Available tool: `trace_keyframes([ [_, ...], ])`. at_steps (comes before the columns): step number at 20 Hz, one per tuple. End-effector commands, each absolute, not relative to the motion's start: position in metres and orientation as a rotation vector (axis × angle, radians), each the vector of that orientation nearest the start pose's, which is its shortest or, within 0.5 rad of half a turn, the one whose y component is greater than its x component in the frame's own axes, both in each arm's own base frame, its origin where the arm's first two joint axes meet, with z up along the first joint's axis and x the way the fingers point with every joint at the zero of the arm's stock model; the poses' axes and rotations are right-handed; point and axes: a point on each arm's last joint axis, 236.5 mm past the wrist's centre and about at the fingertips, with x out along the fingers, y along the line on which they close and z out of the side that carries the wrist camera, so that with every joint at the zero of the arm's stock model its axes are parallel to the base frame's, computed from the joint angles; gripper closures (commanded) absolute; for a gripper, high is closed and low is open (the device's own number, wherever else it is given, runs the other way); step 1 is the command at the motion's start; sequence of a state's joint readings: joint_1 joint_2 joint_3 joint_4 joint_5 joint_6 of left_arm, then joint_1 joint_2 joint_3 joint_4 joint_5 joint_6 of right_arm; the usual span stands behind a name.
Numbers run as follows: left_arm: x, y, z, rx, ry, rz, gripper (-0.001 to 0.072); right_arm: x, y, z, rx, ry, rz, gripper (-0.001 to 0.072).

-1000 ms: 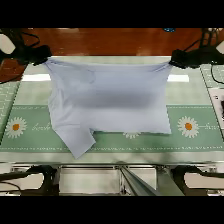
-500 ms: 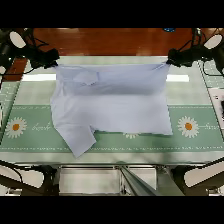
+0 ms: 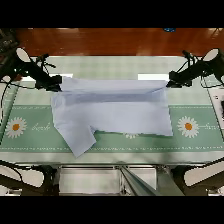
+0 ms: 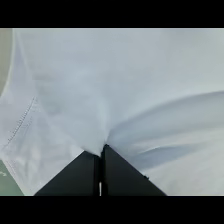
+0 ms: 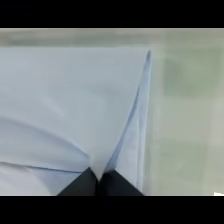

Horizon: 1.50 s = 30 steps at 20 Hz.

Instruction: Fold the shirts.

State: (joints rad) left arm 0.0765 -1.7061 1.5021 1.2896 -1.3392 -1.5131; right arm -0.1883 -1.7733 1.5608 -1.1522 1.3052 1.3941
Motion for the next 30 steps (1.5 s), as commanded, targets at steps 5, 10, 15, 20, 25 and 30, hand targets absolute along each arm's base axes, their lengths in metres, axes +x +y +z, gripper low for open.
trace_keyframes([
  [5, 0.395, -0.009, -0.049, -0.221, 1.651, -0.140, 0.0199, 0.435, -0.003, -0.047, 0.426, 1.467, 0.185, 0.0297],
  [10, 0.351, 0.045, -0.005, -0.357, 1.559, -0.024, 0.0200, 0.395, -0.071, 0.010, 0.464, 1.325, 0.015, 0.0298],
  [15, 0.279, 0.018, -0.030, -0.867, 1.351, -0.090, 0.0200, 0.331, -0.021, -0.026, 0.703, 1.179, 0.071, 0.0298],
  [20, 0.216, -0.001, -0.076, -1.034, 1.437, -0.020, 0.0200, 0.296, 0.019, -0.037, 0.773, 1.151, 0.155, 0.0298],
  [25, 0.216, -0.036, -0.103, -1.018, 1.442, -0.033, 0.0200, 0.304, 0.028, -0.024, 0.842, 1.110, 0.183, 0.0298],
  [30, 0.232, -0.068, -0.111, -0.965, 1.436, -0.088, 0.0203, 0.315, 0.009, -0.008, 0.893, 1.048, 0.154, 0.0298],
])
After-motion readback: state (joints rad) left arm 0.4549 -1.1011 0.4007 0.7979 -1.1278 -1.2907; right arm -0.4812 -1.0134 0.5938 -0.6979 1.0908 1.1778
